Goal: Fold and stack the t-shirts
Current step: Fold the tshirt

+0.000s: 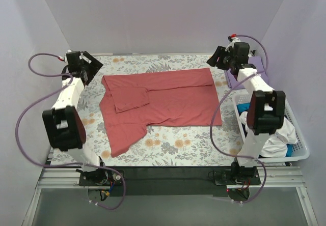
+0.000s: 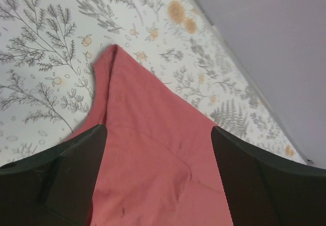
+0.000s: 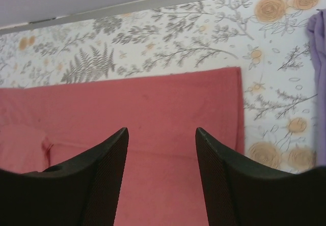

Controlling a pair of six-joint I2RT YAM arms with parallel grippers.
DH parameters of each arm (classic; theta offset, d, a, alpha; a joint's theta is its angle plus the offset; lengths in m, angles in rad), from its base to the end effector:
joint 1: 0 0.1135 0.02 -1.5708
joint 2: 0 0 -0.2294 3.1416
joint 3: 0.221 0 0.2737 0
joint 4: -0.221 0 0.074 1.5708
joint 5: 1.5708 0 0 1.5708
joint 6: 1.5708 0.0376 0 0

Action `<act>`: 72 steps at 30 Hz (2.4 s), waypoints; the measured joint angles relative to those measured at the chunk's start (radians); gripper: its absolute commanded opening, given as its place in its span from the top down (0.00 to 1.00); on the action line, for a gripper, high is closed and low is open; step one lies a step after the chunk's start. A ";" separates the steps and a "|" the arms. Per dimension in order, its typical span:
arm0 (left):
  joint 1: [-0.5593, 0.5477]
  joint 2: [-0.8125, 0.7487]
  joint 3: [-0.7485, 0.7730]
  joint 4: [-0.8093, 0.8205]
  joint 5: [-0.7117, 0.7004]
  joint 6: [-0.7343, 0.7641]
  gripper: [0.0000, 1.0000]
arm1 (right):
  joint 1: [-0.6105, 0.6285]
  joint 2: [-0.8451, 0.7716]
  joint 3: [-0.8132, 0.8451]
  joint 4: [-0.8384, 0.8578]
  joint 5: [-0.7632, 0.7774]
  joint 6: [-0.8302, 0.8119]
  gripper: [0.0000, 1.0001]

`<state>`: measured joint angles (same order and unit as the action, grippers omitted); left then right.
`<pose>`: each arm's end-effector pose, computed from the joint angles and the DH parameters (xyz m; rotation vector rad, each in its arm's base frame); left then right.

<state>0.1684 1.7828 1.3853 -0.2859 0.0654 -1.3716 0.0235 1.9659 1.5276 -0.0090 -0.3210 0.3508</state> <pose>0.4186 0.0687 0.2193 -1.6117 1.7147 -0.6964 0.4740 0.0230 0.2188 0.1265 2.0346 0.5601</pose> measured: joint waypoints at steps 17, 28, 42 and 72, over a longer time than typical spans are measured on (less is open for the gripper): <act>-0.069 -0.580 -0.618 -0.420 -0.156 -0.016 0.40 | 0.274 -0.697 -0.722 -0.280 0.267 -0.067 0.35; -0.118 -0.415 -0.599 -0.444 -0.169 -0.019 0.47 | 0.286 -0.805 -0.842 -0.327 0.273 -0.070 0.36; -0.133 -0.373 -0.660 -0.347 -0.238 -0.010 0.51 | 0.285 -0.801 -0.896 -0.332 0.364 -0.078 0.36; -0.139 -0.429 -0.704 -0.283 -0.324 -0.021 1.00 | 0.238 -0.621 -0.878 -0.348 0.527 -0.049 0.57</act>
<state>0.0296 1.3540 0.6815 -0.5686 -0.2588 -1.3930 0.2611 1.3445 0.6495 -0.3569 0.2062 0.3019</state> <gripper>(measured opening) 0.029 0.455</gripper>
